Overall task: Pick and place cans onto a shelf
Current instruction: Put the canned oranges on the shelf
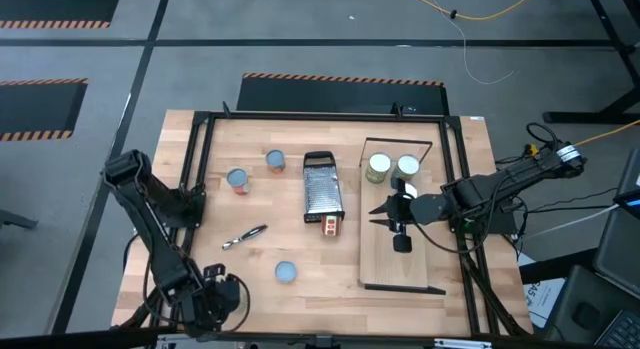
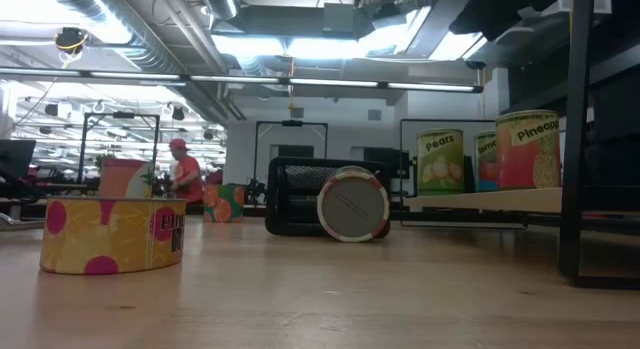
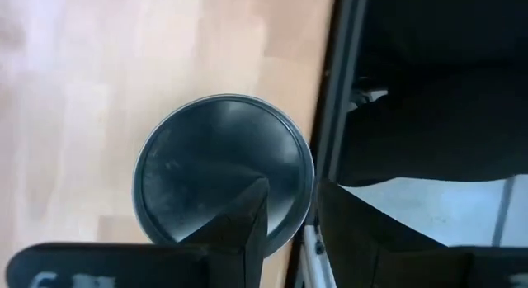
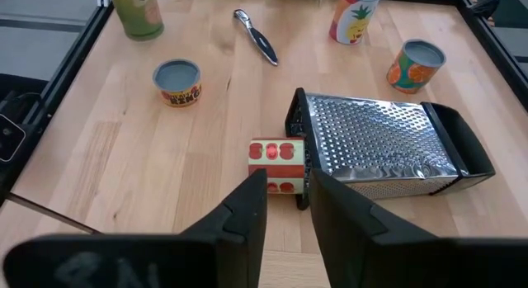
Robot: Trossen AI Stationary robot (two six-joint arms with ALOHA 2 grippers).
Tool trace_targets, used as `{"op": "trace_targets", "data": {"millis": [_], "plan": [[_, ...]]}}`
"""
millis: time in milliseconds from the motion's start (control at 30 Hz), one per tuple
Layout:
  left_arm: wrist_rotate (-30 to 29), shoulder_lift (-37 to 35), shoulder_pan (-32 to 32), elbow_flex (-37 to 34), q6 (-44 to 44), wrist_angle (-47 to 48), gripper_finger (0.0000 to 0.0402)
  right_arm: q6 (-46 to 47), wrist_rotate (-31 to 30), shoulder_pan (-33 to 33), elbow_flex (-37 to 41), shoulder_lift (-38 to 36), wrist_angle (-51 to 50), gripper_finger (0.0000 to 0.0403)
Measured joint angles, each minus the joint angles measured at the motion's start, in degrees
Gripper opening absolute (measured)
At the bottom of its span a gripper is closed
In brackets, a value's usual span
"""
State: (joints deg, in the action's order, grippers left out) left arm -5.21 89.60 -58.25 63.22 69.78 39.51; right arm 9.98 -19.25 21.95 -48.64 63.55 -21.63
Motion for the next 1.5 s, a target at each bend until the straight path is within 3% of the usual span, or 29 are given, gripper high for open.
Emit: {"op": "trace_targets", "data": {"millis": [267,733,1100,1500], "plan": [[-3.0,0.57,-0.05,0.04,-1.73,-0.01,0.0101,0.0,0.0,0.0,0.0,0.0,0.0,0.0097],[-18.36,0.85,0.12,-0.21,-3.05,5.95,0.0101,0.01,0.0,0.0,0.0,0.0,0.0,0.0097],[-21.73,0.85,0.12,-0.24,-5.94,8.72,0.0099,0.0,0.0,0.0,0.0,0.0,0.0,0.0097],[-22.39,0.85,0.28,-0.24,-6.02,8.55,0.0007,0.02,0.0,-0.01,0.02,-0.02,0.02,0.0097]]}}
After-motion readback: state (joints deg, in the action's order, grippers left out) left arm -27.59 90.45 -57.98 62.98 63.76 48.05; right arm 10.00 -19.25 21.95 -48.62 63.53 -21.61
